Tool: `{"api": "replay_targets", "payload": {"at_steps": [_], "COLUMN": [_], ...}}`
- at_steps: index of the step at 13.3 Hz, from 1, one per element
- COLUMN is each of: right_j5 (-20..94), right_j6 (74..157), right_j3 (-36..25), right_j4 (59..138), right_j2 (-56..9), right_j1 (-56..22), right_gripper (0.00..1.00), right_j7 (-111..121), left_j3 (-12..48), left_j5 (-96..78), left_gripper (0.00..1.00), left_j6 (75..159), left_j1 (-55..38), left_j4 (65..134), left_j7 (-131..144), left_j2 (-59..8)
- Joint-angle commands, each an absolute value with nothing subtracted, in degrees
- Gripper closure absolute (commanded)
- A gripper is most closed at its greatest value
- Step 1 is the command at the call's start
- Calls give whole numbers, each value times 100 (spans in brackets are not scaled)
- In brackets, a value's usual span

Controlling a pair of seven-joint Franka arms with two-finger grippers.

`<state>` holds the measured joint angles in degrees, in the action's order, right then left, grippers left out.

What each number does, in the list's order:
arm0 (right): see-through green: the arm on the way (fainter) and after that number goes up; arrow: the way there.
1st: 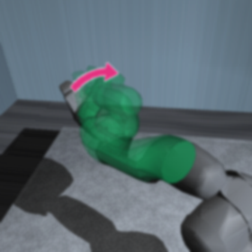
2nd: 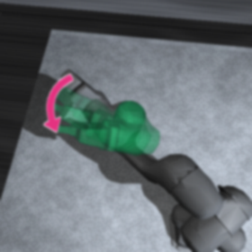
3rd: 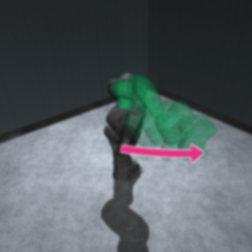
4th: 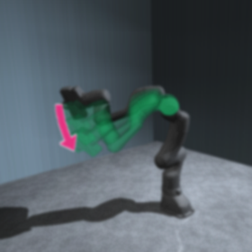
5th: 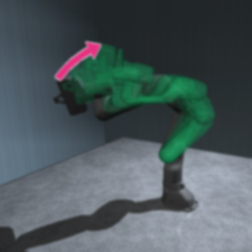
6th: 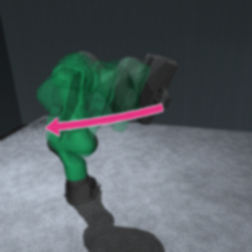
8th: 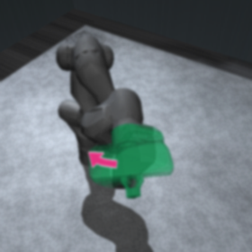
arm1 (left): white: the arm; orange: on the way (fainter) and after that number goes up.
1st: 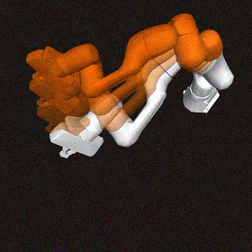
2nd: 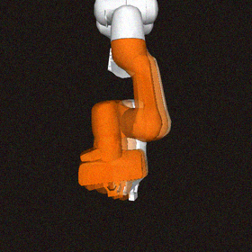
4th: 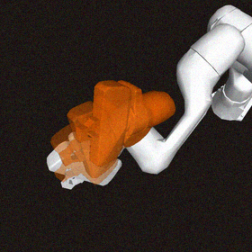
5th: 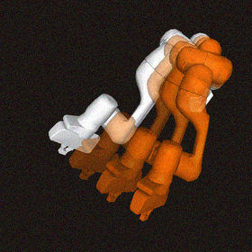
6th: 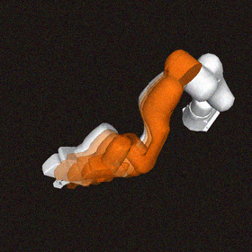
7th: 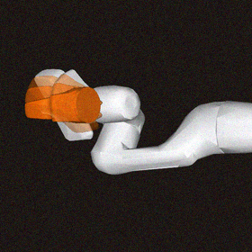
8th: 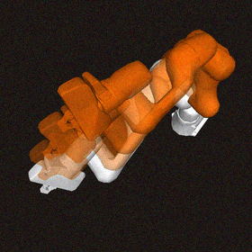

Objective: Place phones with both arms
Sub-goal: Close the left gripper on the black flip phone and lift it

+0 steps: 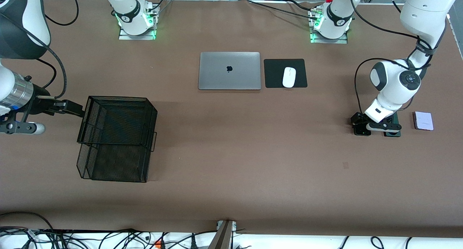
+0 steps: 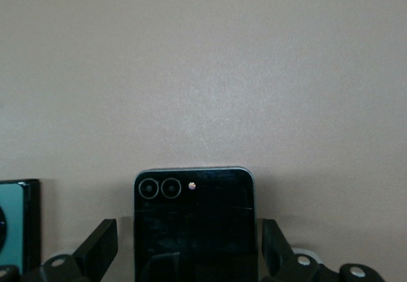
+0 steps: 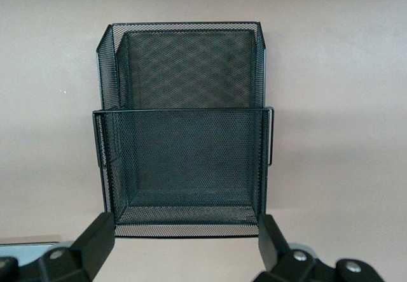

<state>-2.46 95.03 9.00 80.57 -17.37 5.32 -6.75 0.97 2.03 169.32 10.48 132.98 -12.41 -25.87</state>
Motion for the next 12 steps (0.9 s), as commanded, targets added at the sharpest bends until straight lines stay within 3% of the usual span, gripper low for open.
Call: {"api": "replay_targets", "payload": {"at_steps": [1, 3, 7, 8, 10, 12], "right_j5": [-141, -141, -141, -141, -141, -141], "right_j6": [9413, 9404, 9413, 9413, 9413, 9413], "right_j3": [914, 914, 914, 914, 914, 914], "right_j4": [8007, 8007, 8007, 8007, 8007, 8007], "right_j2": [-1731, -1731, -1731, -1731, -1731, -1731], "right_j1": [580, 580, 580, 580, 580, 580], "right_gripper": [0, 0, 0, 0, 0, 0], "right_j7": [-580, -580, -580, -580, -580, -580], "left_j3": [123, 123, 123, 123, 132, 176], "left_j5": [281, 272, 272, 272, 272, 272], "left_gripper": [0, 2, 83, 98, 100, 100], "left_j6": [17252, 17279, 17271, 17244, 17087, 16248], "left_j1": [1099, 1099, 1081, 1072, 1064, 1037], "left_j4": [13333, 13324, 13254, 13219, 13114, 12773], "left_j7": [-1222, -1082, -1046, -1055, -1055, -1037], "left_j2": [-2785, -2847, -2962, -2953, -2892, -2647]}}
